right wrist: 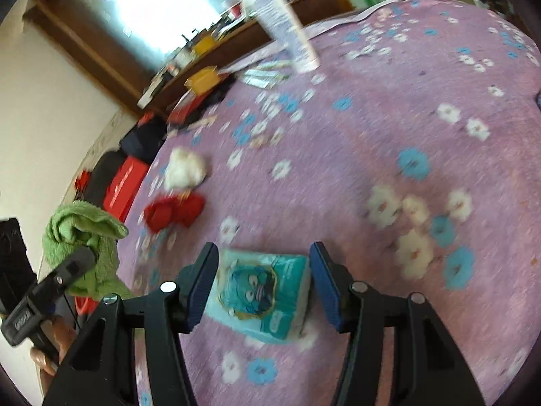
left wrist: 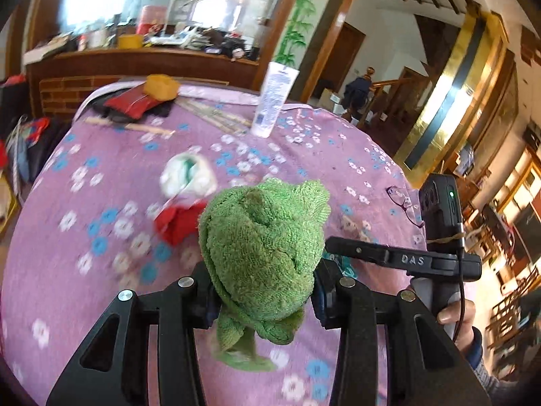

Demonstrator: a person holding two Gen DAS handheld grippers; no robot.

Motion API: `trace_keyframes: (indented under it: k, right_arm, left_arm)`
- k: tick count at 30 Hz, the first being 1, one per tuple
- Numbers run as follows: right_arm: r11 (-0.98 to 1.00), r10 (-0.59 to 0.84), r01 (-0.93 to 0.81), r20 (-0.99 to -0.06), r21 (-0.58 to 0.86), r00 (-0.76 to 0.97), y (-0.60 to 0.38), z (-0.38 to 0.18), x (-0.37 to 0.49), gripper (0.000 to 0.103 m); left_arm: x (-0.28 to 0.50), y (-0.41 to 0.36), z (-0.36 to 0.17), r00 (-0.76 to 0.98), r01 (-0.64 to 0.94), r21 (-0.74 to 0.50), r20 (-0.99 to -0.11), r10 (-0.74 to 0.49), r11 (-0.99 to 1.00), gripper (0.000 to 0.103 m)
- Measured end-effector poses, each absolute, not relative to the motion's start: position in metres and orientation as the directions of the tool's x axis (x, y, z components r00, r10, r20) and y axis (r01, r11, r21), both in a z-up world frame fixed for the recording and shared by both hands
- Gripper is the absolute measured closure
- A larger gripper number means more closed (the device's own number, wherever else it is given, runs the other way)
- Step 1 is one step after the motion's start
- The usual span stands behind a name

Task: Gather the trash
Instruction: 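Grasp the green towel with the left tool while the right tool grasps the tissue pack, then lift the green towel with the left tool while the right tool lifts the tissue pack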

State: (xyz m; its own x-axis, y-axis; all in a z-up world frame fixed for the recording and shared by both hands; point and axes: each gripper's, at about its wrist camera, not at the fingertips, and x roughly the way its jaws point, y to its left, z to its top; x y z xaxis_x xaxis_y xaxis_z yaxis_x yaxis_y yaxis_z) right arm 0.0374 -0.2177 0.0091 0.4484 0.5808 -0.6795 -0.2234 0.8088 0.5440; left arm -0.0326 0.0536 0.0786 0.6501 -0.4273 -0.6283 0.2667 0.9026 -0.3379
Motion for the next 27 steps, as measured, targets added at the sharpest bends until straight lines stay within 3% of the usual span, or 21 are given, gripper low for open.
trace_keyframes:
  k: [9,12,17,22,24,27]
  right_arm:
    - [0.798,0.576,-0.430,-0.746,0.423,0.335,-0.165,0.016,-0.036,0.046]
    - [0.852,0.483,-0.423,-0.776,0.308,0.407,-0.159,0.020,-0.034,0.046]
    - [0.851,0.478,-0.428,-0.784,0.303,0.395,-0.141,0.016,-0.021,0.046]
    - [0.901,0.351,-0.401,-0.821,0.165,0.451,-0.113,0.014,-0.024,0.047]
    - [0.915,0.313,-0.382,-0.824,0.129,0.472,-0.111,0.015,-0.027,0.053]
    - [0.919,0.317,-0.372,-0.809,0.133,0.495,-0.115,0.014,-0.032,0.056]
  left_arm:
    - [-0.057,0.088,0.061,0.660,0.190,-0.385,-0.631,-0.408,0.903,0.000]
    - [-0.061,0.092,0.055,0.667,0.179,-0.388,-0.628,-0.401,0.904,0.000]
    - [-0.070,0.090,0.054,0.681,0.187,-0.356,-0.625,-0.382,0.916,0.000]
    - [-0.068,0.087,0.049,0.670,0.195,-0.357,-0.631,-0.390,0.913,0.000]
    - [-0.069,0.085,0.049,0.670,0.199,-0.353,-0.632,-0.390,0.914,0.000]
    - [-0.073,0.085,0.050,0.680,0.203,-0.340,-0.626,-0.382,0.918,0.000]
